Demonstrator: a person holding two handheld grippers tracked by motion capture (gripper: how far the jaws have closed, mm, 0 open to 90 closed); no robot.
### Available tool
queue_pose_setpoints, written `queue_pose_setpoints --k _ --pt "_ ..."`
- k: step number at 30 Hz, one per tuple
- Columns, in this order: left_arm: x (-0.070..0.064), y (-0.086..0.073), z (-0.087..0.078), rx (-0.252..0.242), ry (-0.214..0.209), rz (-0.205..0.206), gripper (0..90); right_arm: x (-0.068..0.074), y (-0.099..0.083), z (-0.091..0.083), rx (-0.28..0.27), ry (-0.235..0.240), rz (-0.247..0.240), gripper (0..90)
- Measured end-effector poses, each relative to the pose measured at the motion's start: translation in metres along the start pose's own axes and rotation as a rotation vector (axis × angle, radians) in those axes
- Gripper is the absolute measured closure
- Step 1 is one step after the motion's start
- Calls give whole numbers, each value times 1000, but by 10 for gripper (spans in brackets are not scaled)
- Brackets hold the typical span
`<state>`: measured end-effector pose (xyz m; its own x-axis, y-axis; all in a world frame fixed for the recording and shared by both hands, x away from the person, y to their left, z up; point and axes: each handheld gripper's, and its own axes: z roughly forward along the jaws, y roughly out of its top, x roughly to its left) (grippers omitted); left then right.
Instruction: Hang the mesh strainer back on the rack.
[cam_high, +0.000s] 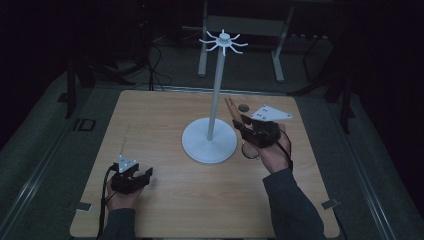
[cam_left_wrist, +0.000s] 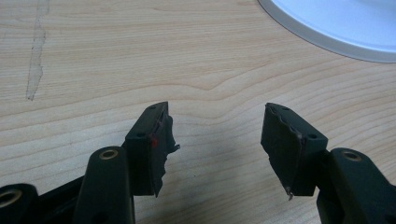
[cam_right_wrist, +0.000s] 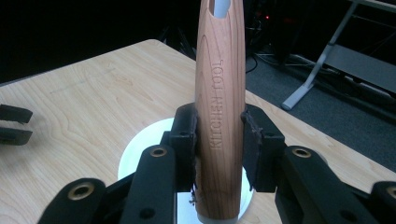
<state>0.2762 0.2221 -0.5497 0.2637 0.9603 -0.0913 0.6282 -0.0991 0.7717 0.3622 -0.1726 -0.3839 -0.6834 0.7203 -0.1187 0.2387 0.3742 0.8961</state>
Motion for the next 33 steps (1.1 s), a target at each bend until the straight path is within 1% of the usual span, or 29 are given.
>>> queue_pose_setpoints --k 11,25,33 --pt "0 0 1 4 -2 -12 407 0 7 -1 -13 -11 -3 680" --pt "0 0 1 3 -3 -11 407 -1 13 -4 -33 -21 9 680" --pt "0 0 1 4 -1 -9 406 -2 17 -7 -43 -26 7 680"
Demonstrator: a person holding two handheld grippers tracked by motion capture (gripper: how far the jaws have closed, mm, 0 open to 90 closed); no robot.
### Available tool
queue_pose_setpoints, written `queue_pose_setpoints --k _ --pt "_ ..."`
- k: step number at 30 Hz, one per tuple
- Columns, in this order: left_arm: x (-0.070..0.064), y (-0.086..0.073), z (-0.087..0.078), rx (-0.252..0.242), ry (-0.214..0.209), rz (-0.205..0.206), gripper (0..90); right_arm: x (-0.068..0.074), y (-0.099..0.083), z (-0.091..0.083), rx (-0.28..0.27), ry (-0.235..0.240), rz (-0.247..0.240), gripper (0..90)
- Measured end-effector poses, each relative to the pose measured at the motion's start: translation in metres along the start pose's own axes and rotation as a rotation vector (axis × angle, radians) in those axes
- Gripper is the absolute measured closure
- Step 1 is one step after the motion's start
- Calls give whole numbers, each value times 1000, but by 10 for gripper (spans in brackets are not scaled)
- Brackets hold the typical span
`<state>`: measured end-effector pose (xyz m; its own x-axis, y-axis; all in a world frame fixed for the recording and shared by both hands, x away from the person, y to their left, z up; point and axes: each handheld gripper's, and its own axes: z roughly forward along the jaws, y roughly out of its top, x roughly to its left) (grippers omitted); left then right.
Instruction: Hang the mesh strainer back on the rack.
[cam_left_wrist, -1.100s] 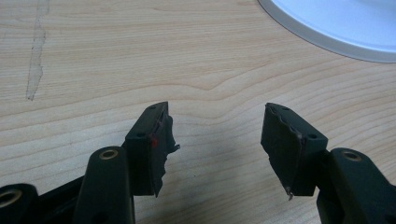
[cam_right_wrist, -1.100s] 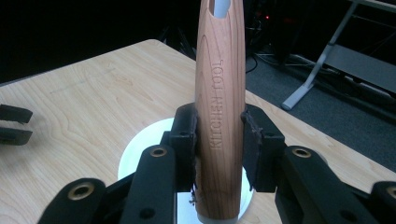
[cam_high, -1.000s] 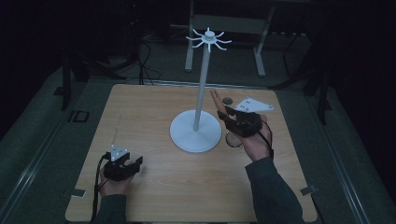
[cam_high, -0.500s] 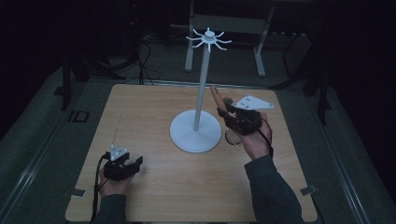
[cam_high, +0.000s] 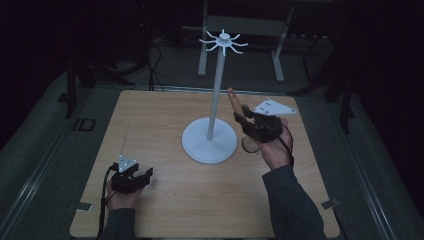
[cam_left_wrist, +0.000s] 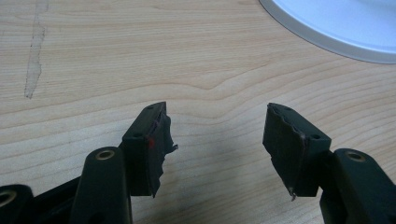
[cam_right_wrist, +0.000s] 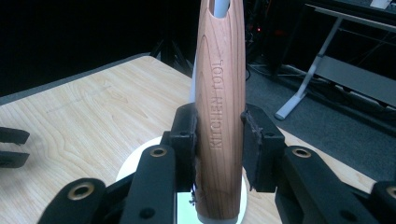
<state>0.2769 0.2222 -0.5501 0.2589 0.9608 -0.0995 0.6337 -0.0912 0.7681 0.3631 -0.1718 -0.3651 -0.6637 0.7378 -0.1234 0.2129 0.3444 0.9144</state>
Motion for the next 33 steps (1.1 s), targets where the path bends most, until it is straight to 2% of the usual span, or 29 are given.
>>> queue_pose_setpoints --k 33 --pt "0 0 1 1 0 4 407 -3 14 -10 -54 -28 23 681"
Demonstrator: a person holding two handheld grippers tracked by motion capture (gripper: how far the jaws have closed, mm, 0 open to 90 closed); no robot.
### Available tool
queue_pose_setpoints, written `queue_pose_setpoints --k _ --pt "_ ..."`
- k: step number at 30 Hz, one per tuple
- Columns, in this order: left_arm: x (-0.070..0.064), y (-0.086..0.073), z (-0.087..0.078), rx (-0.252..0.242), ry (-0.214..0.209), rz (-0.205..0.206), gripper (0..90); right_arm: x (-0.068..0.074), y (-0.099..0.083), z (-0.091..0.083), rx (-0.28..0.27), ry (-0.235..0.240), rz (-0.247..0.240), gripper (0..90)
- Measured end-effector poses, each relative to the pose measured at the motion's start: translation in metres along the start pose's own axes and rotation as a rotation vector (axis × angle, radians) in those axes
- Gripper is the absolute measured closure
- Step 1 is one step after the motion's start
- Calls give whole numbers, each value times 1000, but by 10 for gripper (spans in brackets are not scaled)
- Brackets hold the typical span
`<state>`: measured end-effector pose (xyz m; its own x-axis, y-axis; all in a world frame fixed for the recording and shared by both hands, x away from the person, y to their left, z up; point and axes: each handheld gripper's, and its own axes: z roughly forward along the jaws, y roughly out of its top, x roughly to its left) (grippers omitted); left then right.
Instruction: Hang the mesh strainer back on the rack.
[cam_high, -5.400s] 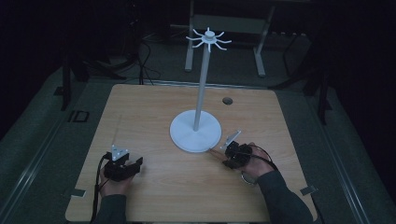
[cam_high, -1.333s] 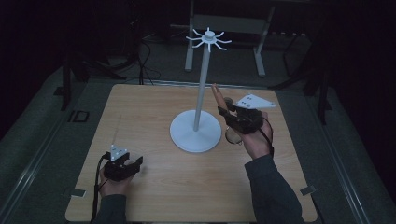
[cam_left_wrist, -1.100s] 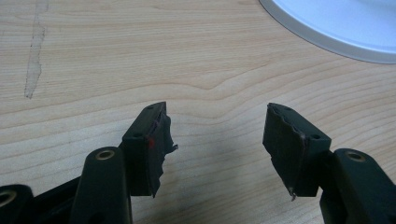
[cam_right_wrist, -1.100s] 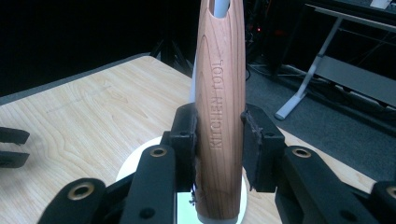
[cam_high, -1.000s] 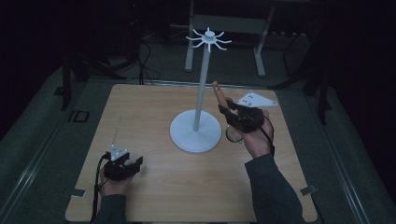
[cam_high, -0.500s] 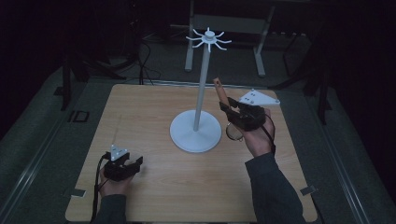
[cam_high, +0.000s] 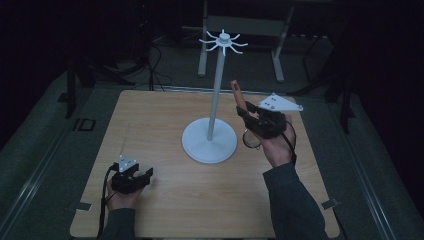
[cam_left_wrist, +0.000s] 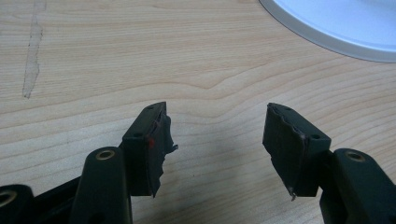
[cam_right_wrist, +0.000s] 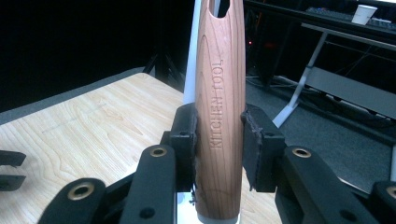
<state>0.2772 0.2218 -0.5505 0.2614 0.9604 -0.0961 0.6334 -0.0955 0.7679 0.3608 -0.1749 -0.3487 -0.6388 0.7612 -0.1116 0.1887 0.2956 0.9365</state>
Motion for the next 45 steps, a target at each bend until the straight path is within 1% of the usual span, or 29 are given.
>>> queue_pose_setpoints --k 13,20,35,45 --pt "0 0 0 2 -1 2 407 0 7 -4 -26 -14 4 680" --pt "0 0 0 0 0 0 407 0 7 -4 -33 -19 9 681" --pt "0 0 -1 1 -1 -1 407 3 13 -4 -55 -22 21 681" --pt "0 0 0 1 -1 -1 407 4 17 -7 -81 -35 25 680"
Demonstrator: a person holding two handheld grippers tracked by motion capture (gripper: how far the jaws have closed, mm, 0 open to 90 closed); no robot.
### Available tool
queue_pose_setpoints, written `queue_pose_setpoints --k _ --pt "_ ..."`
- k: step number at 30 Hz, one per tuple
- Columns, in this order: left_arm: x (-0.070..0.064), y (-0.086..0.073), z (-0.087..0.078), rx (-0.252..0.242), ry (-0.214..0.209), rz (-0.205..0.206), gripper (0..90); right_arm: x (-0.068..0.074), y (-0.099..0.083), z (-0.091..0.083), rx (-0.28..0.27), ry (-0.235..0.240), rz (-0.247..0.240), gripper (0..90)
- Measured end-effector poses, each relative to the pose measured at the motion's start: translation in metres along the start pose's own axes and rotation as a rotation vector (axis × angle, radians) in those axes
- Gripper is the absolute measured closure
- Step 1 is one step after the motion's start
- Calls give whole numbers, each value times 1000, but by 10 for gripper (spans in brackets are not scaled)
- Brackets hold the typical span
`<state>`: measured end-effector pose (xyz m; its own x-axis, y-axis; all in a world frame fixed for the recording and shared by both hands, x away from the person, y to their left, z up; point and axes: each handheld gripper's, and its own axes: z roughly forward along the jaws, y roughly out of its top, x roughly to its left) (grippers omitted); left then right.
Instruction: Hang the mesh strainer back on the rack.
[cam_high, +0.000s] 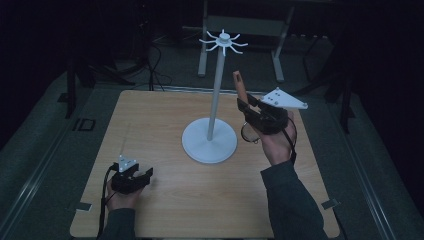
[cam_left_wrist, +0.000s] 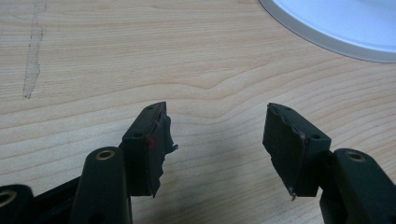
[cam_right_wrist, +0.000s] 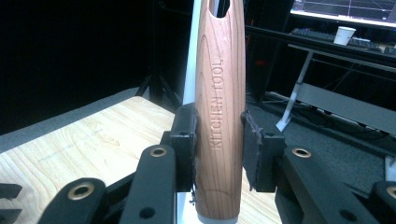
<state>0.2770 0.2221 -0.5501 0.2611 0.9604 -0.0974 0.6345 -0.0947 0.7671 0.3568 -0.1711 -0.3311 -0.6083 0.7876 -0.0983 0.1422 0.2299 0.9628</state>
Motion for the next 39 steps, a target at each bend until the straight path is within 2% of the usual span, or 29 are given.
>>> queue_pose_setpoints --k 21,27,39 --pt "0 0 0 -1 -1 -1 407 0 7 -4 -31 -11 2 680" --pt "0 0 0 0 -1 0 407 -3 8 -6 -45 -5 27 681" --pt "0 0 1 1 -3 3 406 -3 14 -8 -59 -6 25 681"
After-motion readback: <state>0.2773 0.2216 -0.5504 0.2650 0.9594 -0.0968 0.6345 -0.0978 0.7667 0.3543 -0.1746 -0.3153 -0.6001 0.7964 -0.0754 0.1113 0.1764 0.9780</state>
